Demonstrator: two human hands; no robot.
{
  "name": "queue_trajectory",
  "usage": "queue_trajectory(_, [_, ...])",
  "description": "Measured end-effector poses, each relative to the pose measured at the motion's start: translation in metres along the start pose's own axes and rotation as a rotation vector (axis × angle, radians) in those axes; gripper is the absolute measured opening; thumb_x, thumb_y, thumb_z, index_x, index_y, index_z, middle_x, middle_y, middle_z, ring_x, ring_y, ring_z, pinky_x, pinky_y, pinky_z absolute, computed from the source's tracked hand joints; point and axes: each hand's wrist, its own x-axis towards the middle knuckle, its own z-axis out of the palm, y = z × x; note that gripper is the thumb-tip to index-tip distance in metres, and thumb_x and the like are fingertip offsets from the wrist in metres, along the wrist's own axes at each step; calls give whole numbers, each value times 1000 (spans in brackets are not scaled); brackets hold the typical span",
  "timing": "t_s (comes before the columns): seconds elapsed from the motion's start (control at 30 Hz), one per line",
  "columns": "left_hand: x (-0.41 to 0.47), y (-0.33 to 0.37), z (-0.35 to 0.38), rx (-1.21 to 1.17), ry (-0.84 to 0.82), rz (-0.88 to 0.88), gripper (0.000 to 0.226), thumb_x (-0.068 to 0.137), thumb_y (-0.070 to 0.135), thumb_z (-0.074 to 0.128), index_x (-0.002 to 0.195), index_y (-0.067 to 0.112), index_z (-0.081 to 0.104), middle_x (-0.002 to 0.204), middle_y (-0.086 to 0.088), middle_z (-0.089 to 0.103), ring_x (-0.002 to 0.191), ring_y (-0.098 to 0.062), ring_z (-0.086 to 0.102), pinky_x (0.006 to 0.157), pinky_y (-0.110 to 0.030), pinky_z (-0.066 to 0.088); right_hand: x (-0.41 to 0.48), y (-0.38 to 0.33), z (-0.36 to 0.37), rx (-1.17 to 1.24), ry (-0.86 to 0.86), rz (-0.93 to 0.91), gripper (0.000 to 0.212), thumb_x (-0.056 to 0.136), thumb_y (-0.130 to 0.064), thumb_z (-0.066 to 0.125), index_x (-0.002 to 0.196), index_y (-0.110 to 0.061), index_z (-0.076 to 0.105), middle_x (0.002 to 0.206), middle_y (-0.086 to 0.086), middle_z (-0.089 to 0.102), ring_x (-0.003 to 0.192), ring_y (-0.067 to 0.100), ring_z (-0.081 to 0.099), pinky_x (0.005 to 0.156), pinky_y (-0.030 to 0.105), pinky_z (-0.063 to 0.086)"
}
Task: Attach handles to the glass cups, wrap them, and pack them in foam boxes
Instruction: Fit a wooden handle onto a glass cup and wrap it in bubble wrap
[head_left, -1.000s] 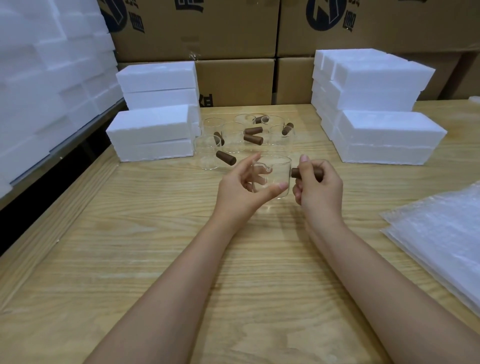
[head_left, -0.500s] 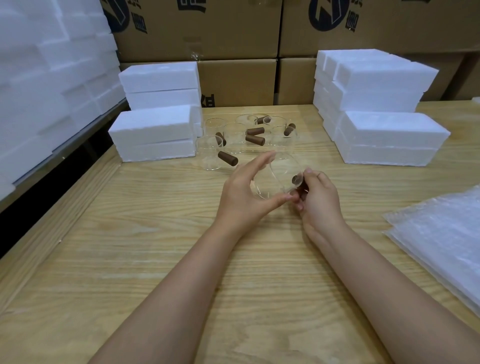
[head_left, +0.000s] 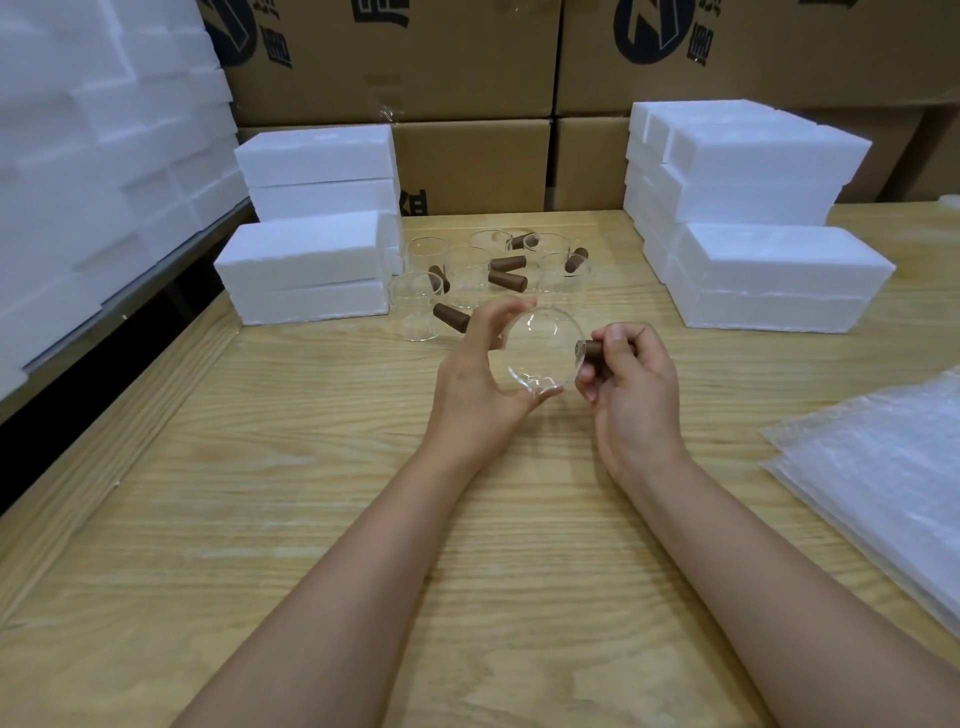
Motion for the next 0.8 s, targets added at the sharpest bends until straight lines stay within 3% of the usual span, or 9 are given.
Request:
queue_trajectory(0.2, [0, -3, 0, 12, -19, -2, 76, 62, 15, 89, 119, 39, 45, 118, 28, 53, 113, 10, 51, 97, -11, 38, 2, 1, -2, -10, 9, 23, 25, 101, -7, 39, 78, -10, 49, 59, -6, 57, 46, 6, 44, 42, 17, 33])
queue_trajectory(0.43, [-2, 3, -2, 40, -58, -14, 75, 65, 21, 88, 128, 32, 50, 129, 10, 58, 123, -4, 51, 106, -28, 40, 4, 3, -6, -27, 52, 74, 27, 101, -9, 38, 77, -11, 50, 65, 4, 51, 42, 6, 41, 38, 18, 30])
queue_trajectory(0.6, [-3, 4, -2, 7, -57, -49, 78, 64, 26, 89, 133, 21, 53, 125, 9, 62, 118, 4, 52, 102, -17, 38, 2, 2, -4, -20, 80, 54, 23, 100, -13, 44, 78, -11, 51, 60, -4, 57, 40, 6, 39, 38, 16, 30])
queue_trajectory(0.7, [-2, 4, -2, -4, -49, -66, 76, 64, 25, 89, 130, 26, 51, 120, 11, 64, 113, 3, 55, 95, -10, 38, -1, 1, -1, -54, 99, 13, 21, 100, -15, 46, 79, -12, 49, 56, -11, 58, 40, 4, 39, 38, 16, 32])
queue_trajectory(0.8, [-3, 5, -1, -27, -53, -95, 76, 64, 22, 90, 129, 22, 51, 119, 7, 65, 111, -4, 59, 95, -13, 40, -3, 1, 0, -136, 118, -39, 20, 100, -17, 47, 79, -15, 48, 61, -9, 58, 43, 4, 40, 43, 17, 35])
